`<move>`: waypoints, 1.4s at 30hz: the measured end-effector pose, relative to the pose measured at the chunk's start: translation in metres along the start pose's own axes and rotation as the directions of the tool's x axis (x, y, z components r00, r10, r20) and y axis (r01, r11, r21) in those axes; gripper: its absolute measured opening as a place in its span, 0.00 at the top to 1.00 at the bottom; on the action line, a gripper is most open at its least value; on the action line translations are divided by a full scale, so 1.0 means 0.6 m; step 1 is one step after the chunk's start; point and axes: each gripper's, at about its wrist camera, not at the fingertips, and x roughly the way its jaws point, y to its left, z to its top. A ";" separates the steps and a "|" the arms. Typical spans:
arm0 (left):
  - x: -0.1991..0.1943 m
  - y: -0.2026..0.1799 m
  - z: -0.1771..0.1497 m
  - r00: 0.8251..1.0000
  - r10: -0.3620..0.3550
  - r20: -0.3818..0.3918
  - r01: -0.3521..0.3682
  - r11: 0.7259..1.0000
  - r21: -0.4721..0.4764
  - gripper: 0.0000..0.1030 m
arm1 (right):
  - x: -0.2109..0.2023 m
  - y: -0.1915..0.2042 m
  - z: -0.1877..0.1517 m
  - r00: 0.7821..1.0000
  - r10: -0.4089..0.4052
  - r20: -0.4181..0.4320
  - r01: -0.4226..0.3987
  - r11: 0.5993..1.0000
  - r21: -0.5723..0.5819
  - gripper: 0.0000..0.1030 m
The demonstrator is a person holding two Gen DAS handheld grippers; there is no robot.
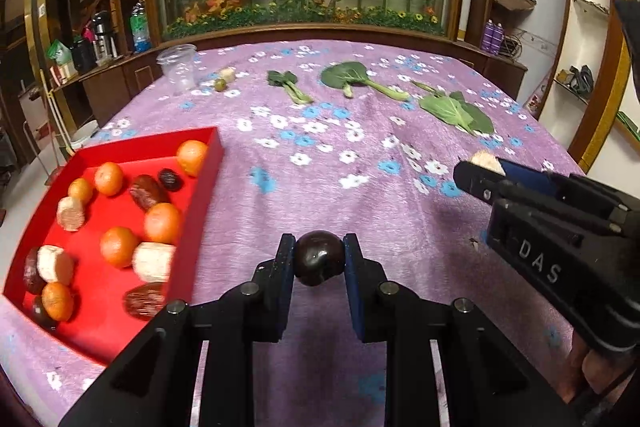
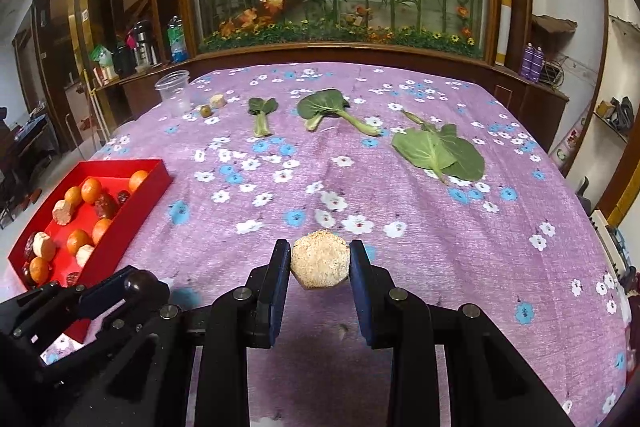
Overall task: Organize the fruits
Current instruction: 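Carry the plum and beige piece over the red tray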
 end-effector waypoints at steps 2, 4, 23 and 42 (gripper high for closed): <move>-0.009 0.015 0.005 1.000 0.013 0.003 -0.013 1.000 -0.022 0.78 | -0.003 0.012 0.001 1.000 0.012 0.000 -0.012 1.000 -0.013 0.69; -0.018 0.030 0.009 0.999 0.032 0.004 -0.032 0.998 -0.047 0.78 | -0.006 0.024 0.002 1.000 0.029 0.001 -0.029 0.999 -0.027 0.69; -0.046 0.157 0.014 0.985 0.163 -0.060 -0.173 0.960 -0.222 0.78 | -0.015 0.167 0.037 0.977 0.215 0.015 -0.209 0.964 -0.163 0.69; -0.094 0.269 0.022 0.955 0.281 -0.097 -0.298 0.901 -0.315 0.78 | -0.019 0.266 0.064 0.941 0.338 -0.007 -0.330 0.915 -0.234 0.69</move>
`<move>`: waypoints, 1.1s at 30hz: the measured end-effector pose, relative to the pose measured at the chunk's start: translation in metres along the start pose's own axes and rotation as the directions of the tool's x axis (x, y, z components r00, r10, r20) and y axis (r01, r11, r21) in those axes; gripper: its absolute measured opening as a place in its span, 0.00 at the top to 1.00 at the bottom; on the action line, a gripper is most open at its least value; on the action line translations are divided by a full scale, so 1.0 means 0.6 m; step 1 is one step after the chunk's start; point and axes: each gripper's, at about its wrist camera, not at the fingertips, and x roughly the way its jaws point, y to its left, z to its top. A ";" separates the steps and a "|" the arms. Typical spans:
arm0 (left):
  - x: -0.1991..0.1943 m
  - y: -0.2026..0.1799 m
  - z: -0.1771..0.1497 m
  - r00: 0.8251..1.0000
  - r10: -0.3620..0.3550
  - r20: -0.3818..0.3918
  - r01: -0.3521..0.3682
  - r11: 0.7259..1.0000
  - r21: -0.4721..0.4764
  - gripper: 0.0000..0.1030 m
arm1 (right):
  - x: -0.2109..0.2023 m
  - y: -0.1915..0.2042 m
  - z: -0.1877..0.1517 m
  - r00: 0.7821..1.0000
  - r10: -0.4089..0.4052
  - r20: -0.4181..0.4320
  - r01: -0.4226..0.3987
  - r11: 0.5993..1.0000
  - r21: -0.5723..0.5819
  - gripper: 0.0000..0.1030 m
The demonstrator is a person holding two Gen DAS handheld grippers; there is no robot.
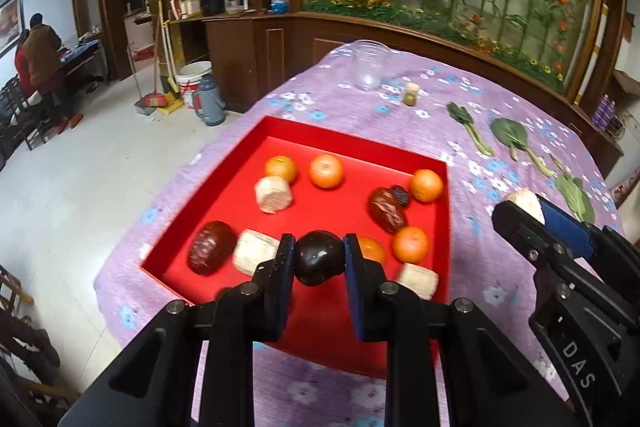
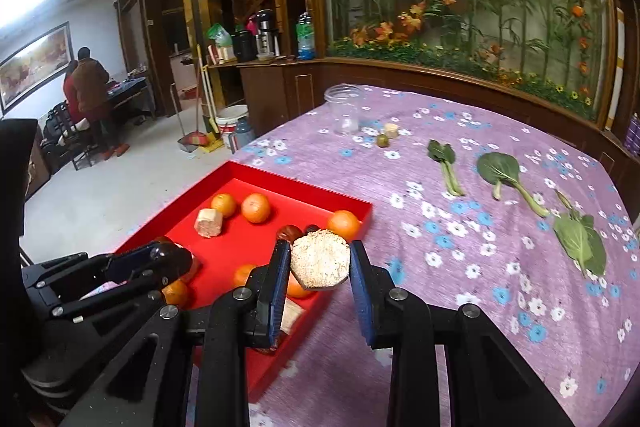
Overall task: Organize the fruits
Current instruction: 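Carry the plum and beige piece over the red tray, then lower the plum and beige piece toward the red tray floor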
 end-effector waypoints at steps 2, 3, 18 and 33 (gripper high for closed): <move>0.003 0.010 0.004 1.000 0.015 -0.001 -0.015 1.000 -0.004 0.78 | 0.005 0.006 0.002 1.000 0.011 -0.003 -0.011 1.000 -0.003 0.69; 0.005 0.013 0.006 1.000 0.018 -0.004 -0.018 1.000 -0.005 0.78 | 0.009 0.011 0.004 1.000 0.017 -0.007 -0.017 1.000 -0.005 0.69; 0.076 0.047 0.024 0.994 0.079 -0.078 -0.080 0.997 -0.006 0.78 | 0.091 0.034 0.016 0.996 0.039 -0.081 -0.040 0.999 -0.020 0.68; 0.121 0.052 0.038 0.989 0.092 -0.118 -0.093 0.996 0.001 0.78 | 0.153 0.042 0.023 0.989 0.023 -0.143 -0.029 0.999 -0.041 0.68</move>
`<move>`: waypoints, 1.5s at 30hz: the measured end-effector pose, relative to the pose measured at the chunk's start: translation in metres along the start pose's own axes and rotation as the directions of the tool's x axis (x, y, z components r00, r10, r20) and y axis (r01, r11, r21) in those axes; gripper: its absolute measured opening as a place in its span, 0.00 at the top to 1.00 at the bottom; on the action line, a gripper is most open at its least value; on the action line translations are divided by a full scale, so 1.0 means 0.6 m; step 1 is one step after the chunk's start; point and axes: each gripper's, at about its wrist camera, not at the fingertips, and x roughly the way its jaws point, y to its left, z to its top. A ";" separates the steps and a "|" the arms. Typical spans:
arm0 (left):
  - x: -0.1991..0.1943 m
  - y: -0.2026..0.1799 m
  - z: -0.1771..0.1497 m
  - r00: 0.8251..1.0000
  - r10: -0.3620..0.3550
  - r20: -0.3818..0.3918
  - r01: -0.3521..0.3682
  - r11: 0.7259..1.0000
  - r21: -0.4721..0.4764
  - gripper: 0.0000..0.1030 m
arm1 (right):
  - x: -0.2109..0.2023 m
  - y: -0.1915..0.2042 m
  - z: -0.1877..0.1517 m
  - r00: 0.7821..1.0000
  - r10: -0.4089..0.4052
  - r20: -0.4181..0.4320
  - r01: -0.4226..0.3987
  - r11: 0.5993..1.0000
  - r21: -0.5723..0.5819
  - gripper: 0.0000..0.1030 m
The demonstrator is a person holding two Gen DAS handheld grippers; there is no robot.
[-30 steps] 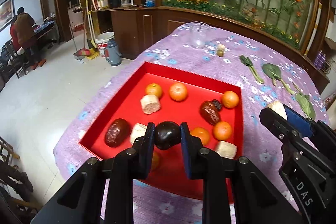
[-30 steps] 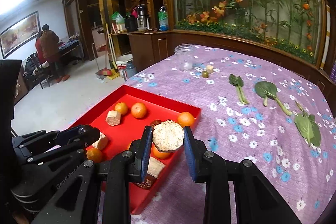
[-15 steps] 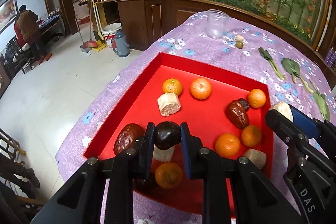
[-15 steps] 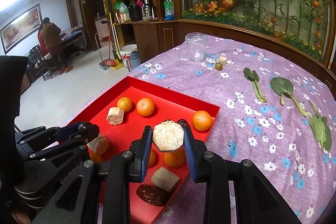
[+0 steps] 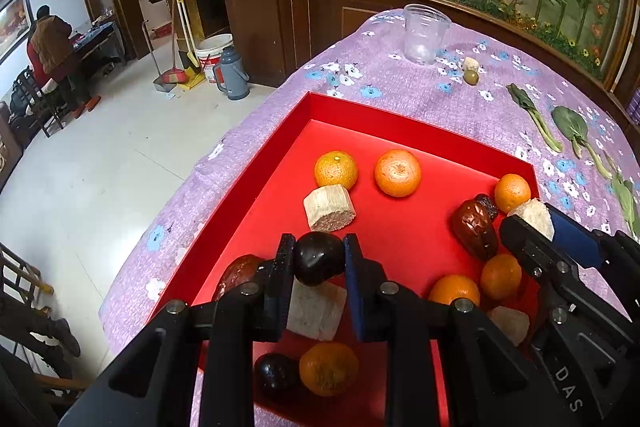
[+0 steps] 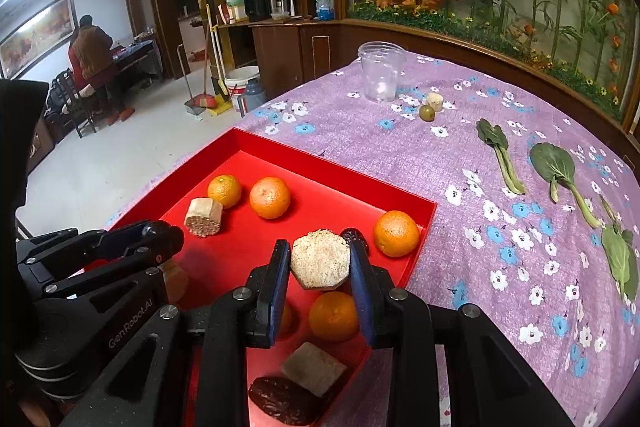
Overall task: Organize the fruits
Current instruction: 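Lower the plum and beige piece toward the red tray floor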
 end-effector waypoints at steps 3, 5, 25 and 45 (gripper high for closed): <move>0.009 0.000 0.003 1.000 0.001 -0.012 -0.002 1.000 -0.003 0.78 | 0.006 -0.001 0.003 1.000 -0.004 -0.007 0.004 1.000 -0.003 0.68; 0.014 -0.001 0.005 1.000 0.001 -0.017 -0.001 1.000 0.000 0.78 | 0.011 -0.002 0.004 1.000 -0.004 -0.011 0.004 1.000 -0.004 0.68; 0.031 0.001 0.020 1.000 0.004 -0.030 -0.004 1.000 -0.011 0.78 | 0.030 0.004 0.021 1.000 -0.012 -0.018 0.012 1.000 -0.007 0.68; 0.053 0.006 0.040 0.997 0.024 -0.076 -0.025 1.000 -0.017 0.68 | 0.061 0.009 0.031 0.998 -0.024 -0.058 0.023 1.000 -0.018 0.49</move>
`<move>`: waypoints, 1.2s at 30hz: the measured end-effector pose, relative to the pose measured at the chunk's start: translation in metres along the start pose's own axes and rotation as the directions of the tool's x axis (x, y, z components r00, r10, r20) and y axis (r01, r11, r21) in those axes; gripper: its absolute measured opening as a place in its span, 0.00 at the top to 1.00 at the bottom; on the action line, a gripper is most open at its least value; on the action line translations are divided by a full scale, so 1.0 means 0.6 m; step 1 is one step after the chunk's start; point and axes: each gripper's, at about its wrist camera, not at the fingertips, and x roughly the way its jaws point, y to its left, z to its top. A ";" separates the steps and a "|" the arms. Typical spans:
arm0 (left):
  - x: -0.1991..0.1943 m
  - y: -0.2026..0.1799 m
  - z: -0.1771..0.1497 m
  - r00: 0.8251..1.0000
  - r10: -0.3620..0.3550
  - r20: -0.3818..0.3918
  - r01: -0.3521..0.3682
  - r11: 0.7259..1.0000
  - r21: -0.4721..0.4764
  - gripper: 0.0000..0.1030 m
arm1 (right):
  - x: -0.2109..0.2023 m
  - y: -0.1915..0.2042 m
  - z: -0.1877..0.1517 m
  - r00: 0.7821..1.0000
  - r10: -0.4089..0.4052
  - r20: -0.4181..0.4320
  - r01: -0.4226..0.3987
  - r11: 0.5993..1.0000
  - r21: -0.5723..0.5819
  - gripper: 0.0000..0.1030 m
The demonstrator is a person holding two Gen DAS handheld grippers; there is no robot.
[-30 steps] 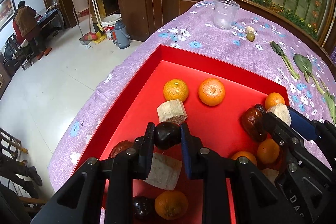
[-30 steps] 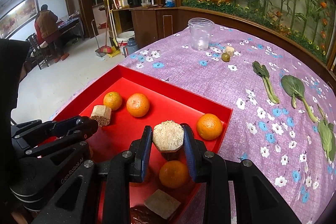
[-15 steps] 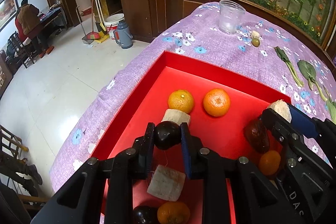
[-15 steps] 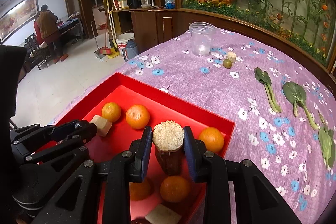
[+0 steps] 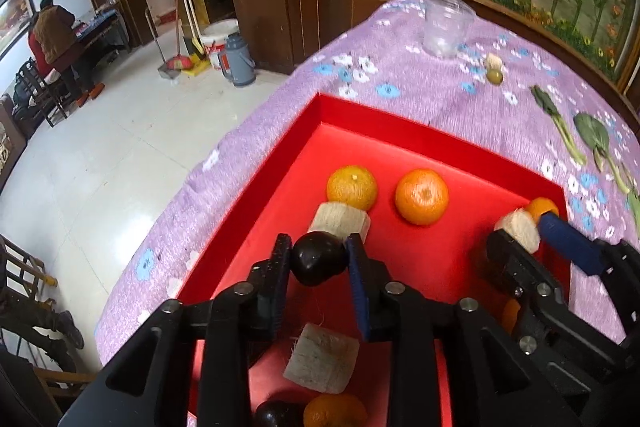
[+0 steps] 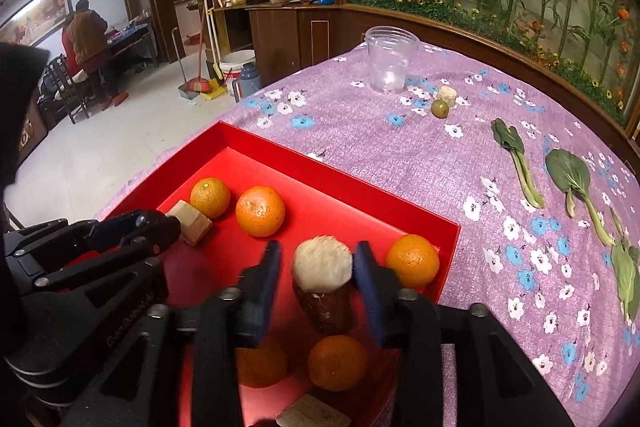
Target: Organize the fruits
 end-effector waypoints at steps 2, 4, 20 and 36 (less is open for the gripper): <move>0.004 0.001 -0.003 0.999 0.021 -0.027 -0.021 1.000 0.006 0.50 | -0.005 -0.004 -0.001 1.000 -0.013 0.005 0.013 1.000 0.006 0.46; 0.001 0.003 -0.008 0.998 0.049 -0.026 -0.049 0.999 0.016 0.46 | -0.014 -0.013 -0.003 1.000 -0.017 0.014 0.017 1.000 0.020 0.35; -0.148 -0.010 -0.091 0.994 -0.055 0.097 0.053 0.998 0.025 0.19 | -0.194 -0.041 -0.063 0.983 0.023 0.183 -0.024 1.000 0.002 0.00; -0.165 -0.039 -0.119 0.990 -0.097 0.099 0.095 0.995 0.016 0.16 | -0.246 -0.083 -0.110 0.977 0.018 0.215 -0.024 0.999 0.026 0.00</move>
